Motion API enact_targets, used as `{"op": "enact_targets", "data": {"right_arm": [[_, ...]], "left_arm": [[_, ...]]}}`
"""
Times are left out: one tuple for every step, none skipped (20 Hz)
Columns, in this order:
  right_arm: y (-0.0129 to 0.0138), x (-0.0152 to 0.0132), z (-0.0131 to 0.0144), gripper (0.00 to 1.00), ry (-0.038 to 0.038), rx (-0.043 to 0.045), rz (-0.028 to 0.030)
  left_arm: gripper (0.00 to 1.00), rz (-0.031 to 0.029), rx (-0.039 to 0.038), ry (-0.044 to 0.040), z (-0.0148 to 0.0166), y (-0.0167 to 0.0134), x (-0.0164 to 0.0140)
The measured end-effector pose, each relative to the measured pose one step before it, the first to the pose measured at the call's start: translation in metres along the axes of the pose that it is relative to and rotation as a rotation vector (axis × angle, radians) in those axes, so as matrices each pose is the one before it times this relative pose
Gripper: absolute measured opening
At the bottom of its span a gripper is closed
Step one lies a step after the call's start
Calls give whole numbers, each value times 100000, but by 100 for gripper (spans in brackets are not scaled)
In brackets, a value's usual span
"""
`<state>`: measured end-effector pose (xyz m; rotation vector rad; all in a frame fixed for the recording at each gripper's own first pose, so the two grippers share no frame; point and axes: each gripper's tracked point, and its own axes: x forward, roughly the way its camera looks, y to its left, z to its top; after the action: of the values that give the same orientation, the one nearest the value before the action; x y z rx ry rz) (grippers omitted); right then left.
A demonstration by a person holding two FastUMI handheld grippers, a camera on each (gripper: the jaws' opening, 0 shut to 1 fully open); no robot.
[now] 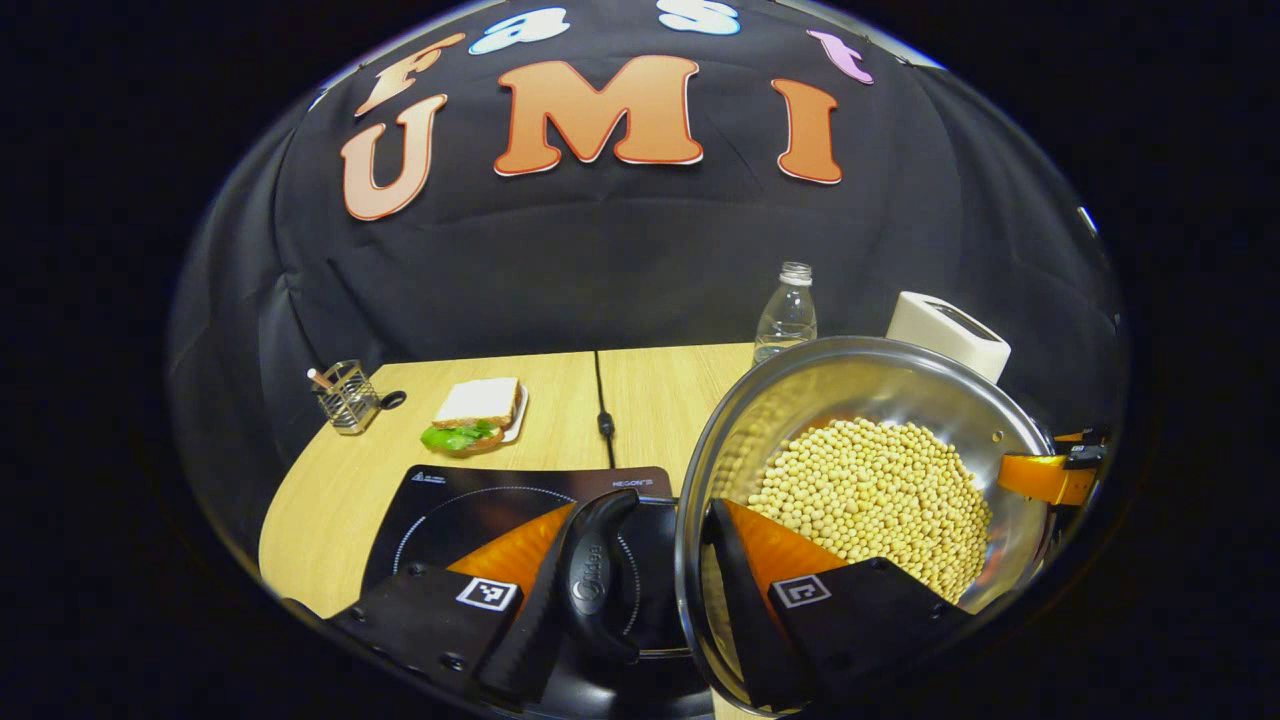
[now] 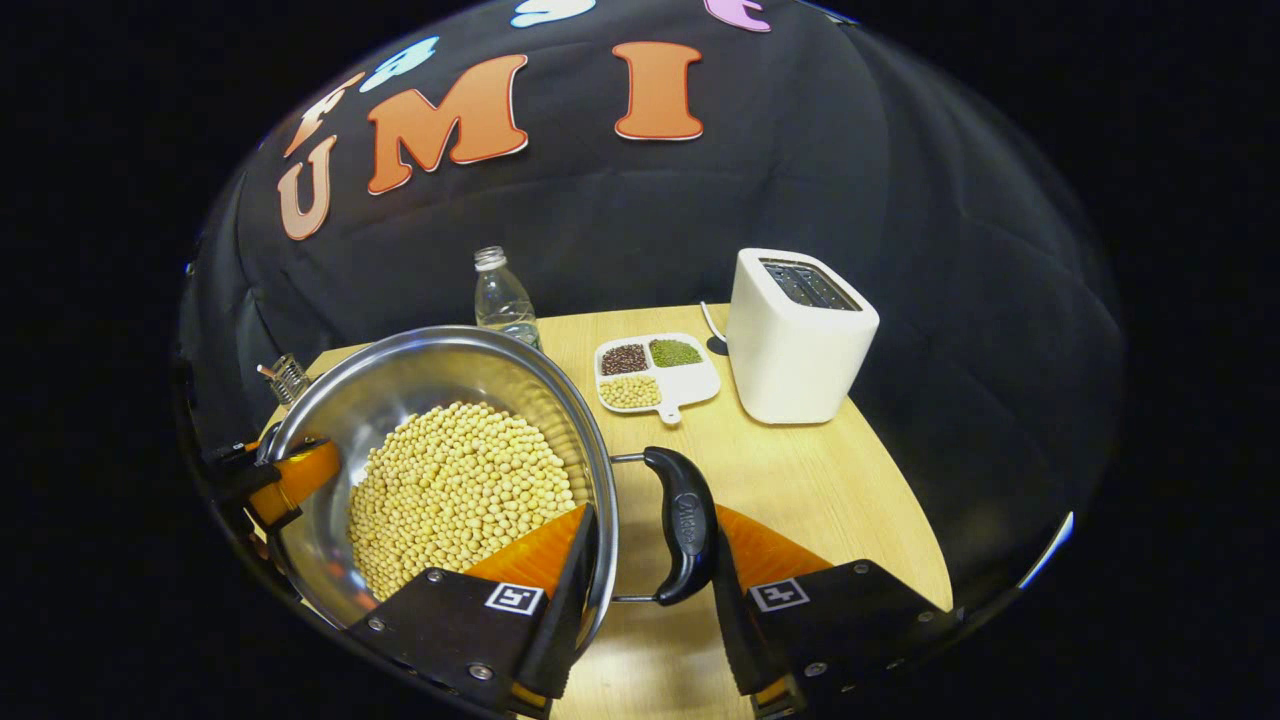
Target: First push the handle of the pot to place it horizontally, then grasp the pot with both hands and set it on the induction cooktop.
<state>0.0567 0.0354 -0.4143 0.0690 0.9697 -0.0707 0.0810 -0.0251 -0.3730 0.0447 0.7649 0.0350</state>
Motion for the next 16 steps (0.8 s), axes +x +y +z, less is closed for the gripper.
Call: {"op": "enact_targets", "data": {"right_arm": [[487,-235,116,61,-306,-694,484],[500,-261,-27,61,-333,-491,488],[412,-103,182,60,-454,-577,459],[443,-190,169,60,-347,-677,413],[422,-203,232,61,-498,-593,496],[423,-217,187,61,-489,-365,568],[375,-45,199,60,-349,-533,604],[506,-145,73,60,-317,-318,644],[529,-63,29,60,-102,-549,810],[493,-100,23,60,-96,-307,802],[590,31,32,60,-218,-635,772],[623,12,39,60,-55,-466,829],[697,105,30,60,-59,-652,927],[640,-1,-100,60,235,-532,1077],[772,-57,-24,60,-124,-412,1083],[723,-26,-28,60,-70,-792,1126]], "left_arm": [[75,557,-287,-356,-22,561,-399],[78,421,-471,-452,161,458,-328],[78,422,-596,-244,55,522,-353],[78,534,-1100,-324,53,477,-346],[78,448,-687,-95,2,310,-230],[75,562,-541,-216,-135,452,-333],[78,662,-404,-274,52,595,-209],[78,812,-389,-316,-65,620,-357],[78,941,-355,-351,28,510,-244],[78,984,-384,-291,17,507,-258],[75,934,-509,-261,-42,554,-199],[81,975,29,45,-213,702,-388],[78,1087,-183,-66,-80,719,-257],[78,1087,-277,79,-125,631,-372],[78,1147,-472,125,-43,726,-370],[78,1119,-229,-93,-33,823,-314]]}}
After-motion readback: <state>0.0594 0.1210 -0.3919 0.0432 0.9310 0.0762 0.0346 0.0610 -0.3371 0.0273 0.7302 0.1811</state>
